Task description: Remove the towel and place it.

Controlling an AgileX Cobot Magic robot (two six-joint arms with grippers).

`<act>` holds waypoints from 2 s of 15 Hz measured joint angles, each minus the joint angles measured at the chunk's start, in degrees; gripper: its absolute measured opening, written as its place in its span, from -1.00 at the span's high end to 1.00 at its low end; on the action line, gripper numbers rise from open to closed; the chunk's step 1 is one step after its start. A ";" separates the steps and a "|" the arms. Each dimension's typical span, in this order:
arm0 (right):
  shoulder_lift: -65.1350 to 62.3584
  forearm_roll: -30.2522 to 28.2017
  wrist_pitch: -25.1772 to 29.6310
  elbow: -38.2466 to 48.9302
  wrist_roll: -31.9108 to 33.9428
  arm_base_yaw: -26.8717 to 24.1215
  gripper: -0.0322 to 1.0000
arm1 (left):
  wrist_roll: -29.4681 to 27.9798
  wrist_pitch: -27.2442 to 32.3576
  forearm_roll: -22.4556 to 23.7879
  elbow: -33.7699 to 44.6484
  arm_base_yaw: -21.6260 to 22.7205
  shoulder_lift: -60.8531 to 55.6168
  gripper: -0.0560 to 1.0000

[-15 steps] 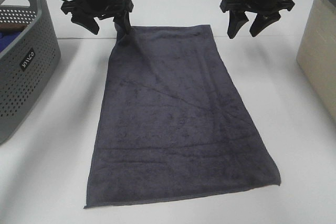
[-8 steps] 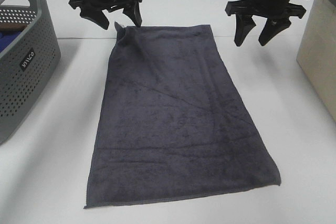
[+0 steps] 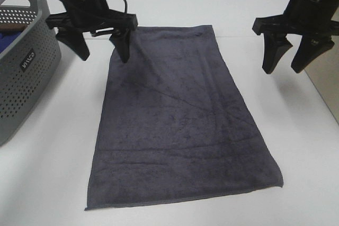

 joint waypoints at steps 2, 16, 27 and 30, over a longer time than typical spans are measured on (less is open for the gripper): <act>-1.09 1.38 0.00 5.84 -0.06 0.00 -0.24 | -1.55 0.00 1.20 11.52 -0.80 -5.96 -0.63; 1.43 1.49 -25.61 26.53 -0.40 11.12 -0.24 | -3.38 -19.48 -4.64 37.36 -6.76 -5.21 -0.62; 6.42 -0.97 -26.01 25.90 0.06 11.12 -0.16 | -3.61 -16.04 -5.27 36.84 -8.42 -1.78 -0.49; 6.76 -2.23 -25.55 25.61 1.32 11.12 0.07 | -3.61 -14.09 -4.76 36.84 -8.48 -1.49 -0.22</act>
